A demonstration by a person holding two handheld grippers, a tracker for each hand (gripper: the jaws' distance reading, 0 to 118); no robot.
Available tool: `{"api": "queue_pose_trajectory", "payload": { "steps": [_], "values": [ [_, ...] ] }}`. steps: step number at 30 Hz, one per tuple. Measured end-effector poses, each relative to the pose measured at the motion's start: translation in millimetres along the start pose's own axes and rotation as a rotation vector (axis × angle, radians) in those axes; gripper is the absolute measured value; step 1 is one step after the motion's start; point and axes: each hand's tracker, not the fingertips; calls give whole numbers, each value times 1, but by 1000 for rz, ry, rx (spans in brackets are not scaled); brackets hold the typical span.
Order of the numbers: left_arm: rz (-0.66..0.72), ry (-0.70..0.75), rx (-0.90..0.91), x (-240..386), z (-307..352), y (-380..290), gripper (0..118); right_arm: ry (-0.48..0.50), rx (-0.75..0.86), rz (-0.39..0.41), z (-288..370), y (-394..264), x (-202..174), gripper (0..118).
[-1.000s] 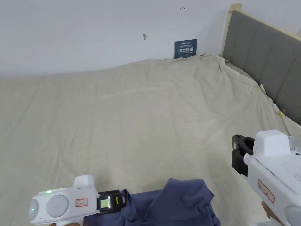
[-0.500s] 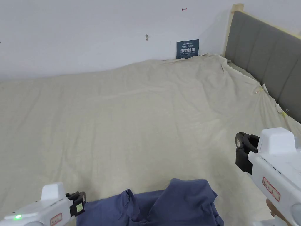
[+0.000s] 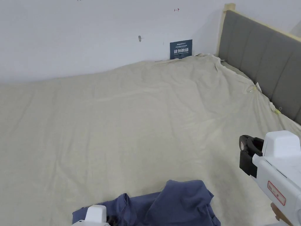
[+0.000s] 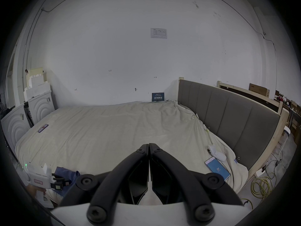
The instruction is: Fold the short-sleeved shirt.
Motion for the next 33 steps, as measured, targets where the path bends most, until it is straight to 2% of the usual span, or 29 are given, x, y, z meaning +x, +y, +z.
{"api": "queue_pose_trajectory", "payload": {
  "steps": [9,14,20,26,28,29,31,32,33],
  "values": [
    [11,-75,14,37,-8,9,0,-26,-4,-3,4,-2,10,0],
    [101,-157,62,34,5,16,0,-25,-5,1,6,-1,9,0],
    [166,-142,127,-17,50,37,0,-15,4,1,5,2,5,0],
    [285,-111,86,-93,82,37,0,2,5,10,1,2,-3,0],
    [303,-114,54,-111,83,33,8,8,0,13,-1,2,-6,0],
    [318,-101,33,-119,83,30,19,12,-2,13,-2,1,-8,0],
    [355,-113,-20,-131,77,23,52,17,-4,14,-3,1,-11,0],
    [374,-114,-37,-136,74,19,75,20,-6,14,-4,1,-13,0],
    [383,-119,-43,-139,69,15,86,23,-7,15,-4,1,-14,0]
  ]
}}
